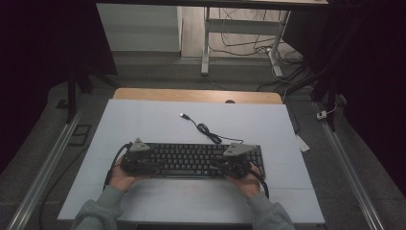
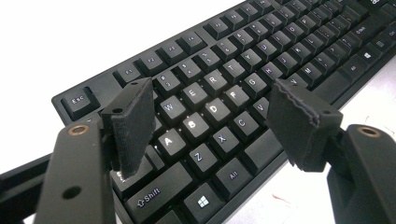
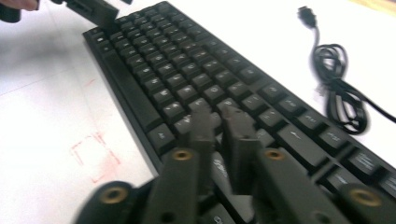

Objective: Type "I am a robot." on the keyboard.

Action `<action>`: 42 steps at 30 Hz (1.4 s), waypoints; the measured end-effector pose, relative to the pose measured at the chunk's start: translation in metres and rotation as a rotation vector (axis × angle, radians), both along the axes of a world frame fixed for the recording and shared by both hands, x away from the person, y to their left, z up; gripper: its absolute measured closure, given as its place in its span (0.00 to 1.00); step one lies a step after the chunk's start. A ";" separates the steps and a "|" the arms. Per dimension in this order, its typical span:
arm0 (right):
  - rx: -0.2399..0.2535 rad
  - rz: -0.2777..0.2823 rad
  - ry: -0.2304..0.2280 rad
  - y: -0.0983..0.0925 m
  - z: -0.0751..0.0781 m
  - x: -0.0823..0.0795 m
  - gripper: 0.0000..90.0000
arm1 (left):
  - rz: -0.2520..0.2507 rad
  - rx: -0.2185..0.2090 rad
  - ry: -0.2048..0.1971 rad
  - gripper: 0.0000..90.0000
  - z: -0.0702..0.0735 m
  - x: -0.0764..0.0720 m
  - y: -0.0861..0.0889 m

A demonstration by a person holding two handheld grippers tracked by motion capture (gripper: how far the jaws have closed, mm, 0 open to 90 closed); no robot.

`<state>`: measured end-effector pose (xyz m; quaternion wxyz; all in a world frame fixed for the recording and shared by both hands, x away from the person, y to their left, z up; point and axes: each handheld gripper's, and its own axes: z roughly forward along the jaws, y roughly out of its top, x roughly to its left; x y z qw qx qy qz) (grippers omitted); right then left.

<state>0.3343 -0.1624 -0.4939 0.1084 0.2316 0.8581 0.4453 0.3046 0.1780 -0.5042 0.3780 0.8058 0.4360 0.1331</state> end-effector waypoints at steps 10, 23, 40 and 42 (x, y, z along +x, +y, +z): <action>-0.060 0.048 0.022 0.033 -0.008 0.004 1.00 | -0.002 0.004 -0.001 0.36 0.000 0.000 -0.001; -0.119 0.044 0.037 0.046 -0.019 0.008 1.00 | -0.009 0.008 0.002 0.35 -0.001 -0.001 -0.001; -0.092 0.024 0.015 0.042 -0.015 0.009 1.00 | -0.013 0.012 0.002 0.35 -0.002 -0.001 -0.002; -0.077 0.016 0.006 0.038 -0.012 0.009 1.00 | -0.013 0.012 0.000 0.35 -0.001 -0.001 -0.002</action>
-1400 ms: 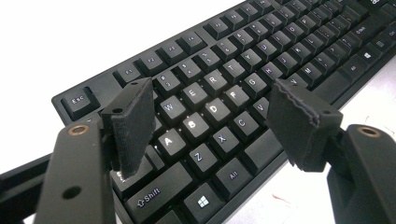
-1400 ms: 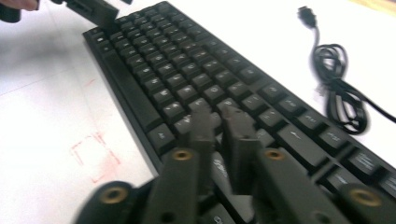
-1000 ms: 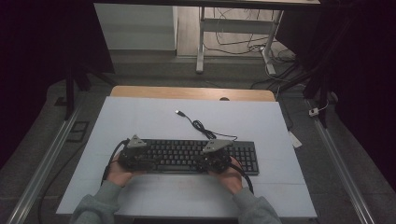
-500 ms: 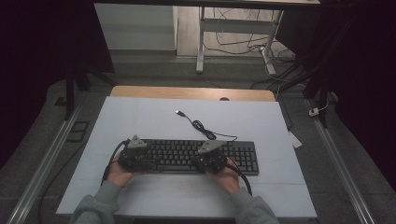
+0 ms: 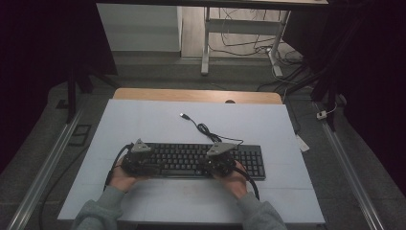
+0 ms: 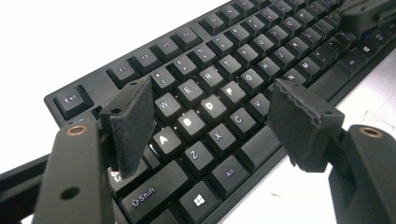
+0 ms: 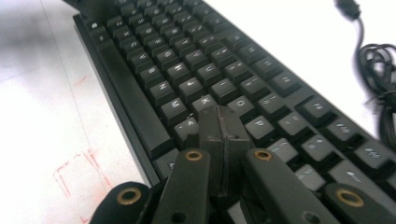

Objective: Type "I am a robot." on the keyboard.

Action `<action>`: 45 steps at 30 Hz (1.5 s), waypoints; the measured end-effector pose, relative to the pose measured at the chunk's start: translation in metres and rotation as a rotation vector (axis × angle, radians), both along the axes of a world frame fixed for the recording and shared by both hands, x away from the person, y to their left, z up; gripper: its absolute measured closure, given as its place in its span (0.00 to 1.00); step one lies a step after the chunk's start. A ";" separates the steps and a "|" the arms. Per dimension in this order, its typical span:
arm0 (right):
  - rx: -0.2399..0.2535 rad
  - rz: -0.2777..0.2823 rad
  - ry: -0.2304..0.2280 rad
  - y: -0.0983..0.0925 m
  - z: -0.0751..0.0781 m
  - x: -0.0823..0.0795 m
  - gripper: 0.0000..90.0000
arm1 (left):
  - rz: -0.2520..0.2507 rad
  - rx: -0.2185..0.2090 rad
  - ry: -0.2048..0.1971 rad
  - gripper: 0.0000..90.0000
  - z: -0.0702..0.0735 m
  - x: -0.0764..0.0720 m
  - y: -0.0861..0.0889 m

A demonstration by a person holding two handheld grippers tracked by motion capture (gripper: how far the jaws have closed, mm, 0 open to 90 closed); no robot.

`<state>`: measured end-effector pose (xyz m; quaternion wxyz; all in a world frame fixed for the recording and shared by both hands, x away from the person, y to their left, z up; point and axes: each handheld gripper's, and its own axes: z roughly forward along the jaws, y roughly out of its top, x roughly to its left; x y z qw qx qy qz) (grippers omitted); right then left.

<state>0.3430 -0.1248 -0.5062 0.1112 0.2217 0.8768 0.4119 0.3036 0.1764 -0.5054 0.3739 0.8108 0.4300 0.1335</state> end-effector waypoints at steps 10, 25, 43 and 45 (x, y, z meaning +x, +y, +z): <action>0.044 -0.038 -0.042 -0.024 0.007 -0.002 0.72 | 0.000 -0.004 0.000 0.35 0.001 -0.001 0.000; 0.045 -0.135 -0.066 -0.067 0.008 -0.003 0.58 | -0.012 0.013 0.000 0.34 -0.001 0.000 -0.003; 0.024 -0.193 -0.075 -0.112 0.006 -0.019 0.53 | 0.001 0.003 -0.025 0.34 -0.002 -0.013 0.004; 0.032 -0.211 -0.071 -0.123 0.005 -0.022 0.53 | 0.007 0.002 -0.028 0.34 -0.003 -0.018 0.009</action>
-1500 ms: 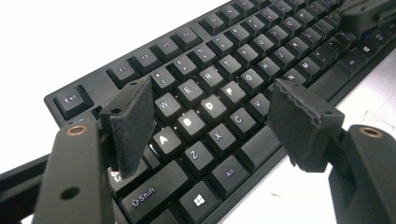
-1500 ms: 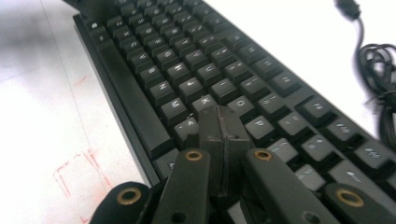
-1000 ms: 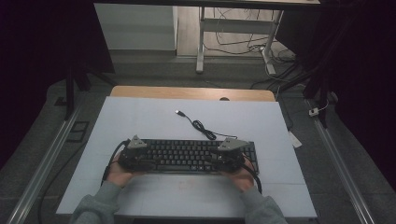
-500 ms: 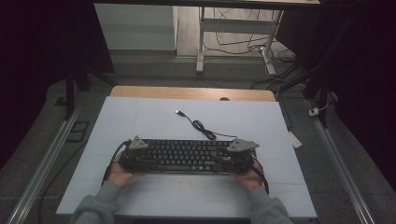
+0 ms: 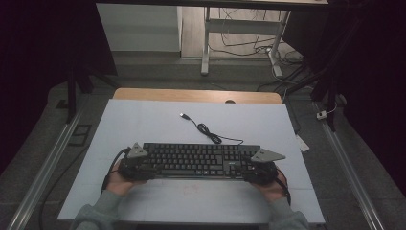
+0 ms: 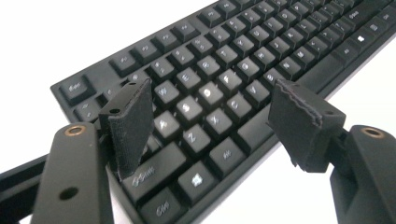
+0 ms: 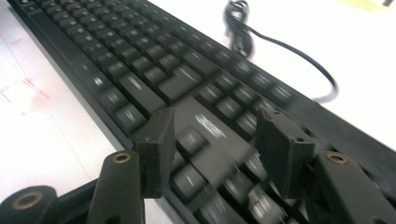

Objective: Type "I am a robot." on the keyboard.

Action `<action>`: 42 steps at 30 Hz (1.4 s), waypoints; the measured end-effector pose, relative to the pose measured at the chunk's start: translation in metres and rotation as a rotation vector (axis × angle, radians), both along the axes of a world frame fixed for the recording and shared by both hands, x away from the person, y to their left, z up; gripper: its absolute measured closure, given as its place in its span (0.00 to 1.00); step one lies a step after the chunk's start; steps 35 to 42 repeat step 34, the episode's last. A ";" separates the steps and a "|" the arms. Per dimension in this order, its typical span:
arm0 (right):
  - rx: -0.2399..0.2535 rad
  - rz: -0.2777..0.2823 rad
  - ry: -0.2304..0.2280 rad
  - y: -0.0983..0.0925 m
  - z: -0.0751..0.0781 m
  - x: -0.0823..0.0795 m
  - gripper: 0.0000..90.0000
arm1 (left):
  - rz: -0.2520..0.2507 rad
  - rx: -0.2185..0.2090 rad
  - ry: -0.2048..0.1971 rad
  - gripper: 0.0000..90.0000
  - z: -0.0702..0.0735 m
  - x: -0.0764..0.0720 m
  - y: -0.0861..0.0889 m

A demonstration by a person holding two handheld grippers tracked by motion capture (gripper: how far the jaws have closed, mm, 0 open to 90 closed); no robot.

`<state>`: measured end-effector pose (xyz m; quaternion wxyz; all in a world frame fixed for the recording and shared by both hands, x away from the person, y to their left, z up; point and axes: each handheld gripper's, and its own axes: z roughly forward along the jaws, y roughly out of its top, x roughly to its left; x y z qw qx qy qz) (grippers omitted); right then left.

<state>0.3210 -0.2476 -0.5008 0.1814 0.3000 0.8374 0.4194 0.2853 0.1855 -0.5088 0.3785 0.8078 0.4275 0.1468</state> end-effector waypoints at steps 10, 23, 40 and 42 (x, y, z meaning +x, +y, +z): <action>-0.006 -0.065 -0.011 -0.049 -0.004 -0.024 0.51 | 0.038 -0.010 -0.006 0.34 -0.005 -0.026 0.026; -0.004 -0.063 -0.034 -0.057 -0.005 -0.028 0.51 | 0.025 -0.012 -0.012 0.34 -0.007 -0.031 0.028; -0.016 -0.059 -0.031 -0.057 -0.006 -0.028 0.51 | 0.022 -0.011 -0.009 0.34 -0.007 -0.030 0.029; -0.016 -0.059 -0.031 -0.057 -0.006 -0.028 0.51 | 0.022 -0.011 -0.009 0.34 -0.007 -0.030 0.029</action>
